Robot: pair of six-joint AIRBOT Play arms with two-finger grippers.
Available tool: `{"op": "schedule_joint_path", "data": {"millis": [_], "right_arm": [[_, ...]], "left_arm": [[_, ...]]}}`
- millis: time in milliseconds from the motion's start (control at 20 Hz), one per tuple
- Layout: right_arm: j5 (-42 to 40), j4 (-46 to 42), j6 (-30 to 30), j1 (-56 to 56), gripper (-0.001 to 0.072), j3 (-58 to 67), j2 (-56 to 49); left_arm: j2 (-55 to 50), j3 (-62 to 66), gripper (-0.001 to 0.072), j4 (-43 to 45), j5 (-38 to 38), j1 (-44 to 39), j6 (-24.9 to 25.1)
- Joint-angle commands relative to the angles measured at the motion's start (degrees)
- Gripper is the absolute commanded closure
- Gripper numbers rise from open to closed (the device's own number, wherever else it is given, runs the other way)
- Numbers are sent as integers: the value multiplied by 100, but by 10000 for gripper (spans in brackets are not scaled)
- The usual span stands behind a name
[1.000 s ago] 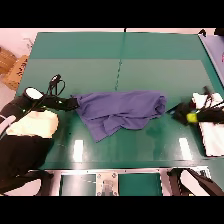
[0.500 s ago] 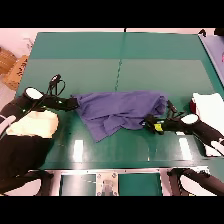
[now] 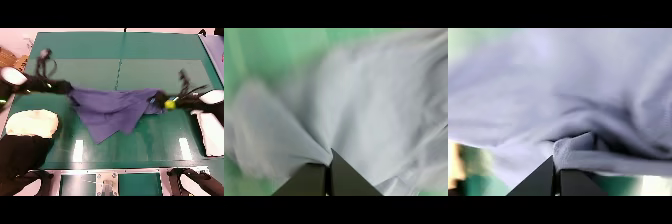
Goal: Fold the shirts.
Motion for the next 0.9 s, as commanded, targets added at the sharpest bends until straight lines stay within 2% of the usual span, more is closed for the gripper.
{"op": "schedule_joint_path", "data": {"millis": [0, 150, 300, 500, 650, 850], "right_arm": [[793, -46, 273, -734, 690, 1784, 1043], [811, -55, 450, -1300, 690, 3451, 1659], [813, -101, 717, -1685, 690, 4780, 1867], [789, -662, 1204, -1753, 690, 5969, 1985], [807, -876, 1349, -1753, 690, 6131, 1976], [828, -901, 1342, -1753, 690, 5484, 1867]], "left_arm": [[970, 1309, 688, 632, -450, 2, -448], [1617, 2594, 689, 664, -455, 2, -450], [1674, 4157, 688, 664, -863, 2, -452], [1674, 5598, 688, 774, -1209, 2, -452], [1672, 5742, 688, 955, -1296, 2, -450], [1585, 4900, 687, 1174, -1314, 2, -452]]}}
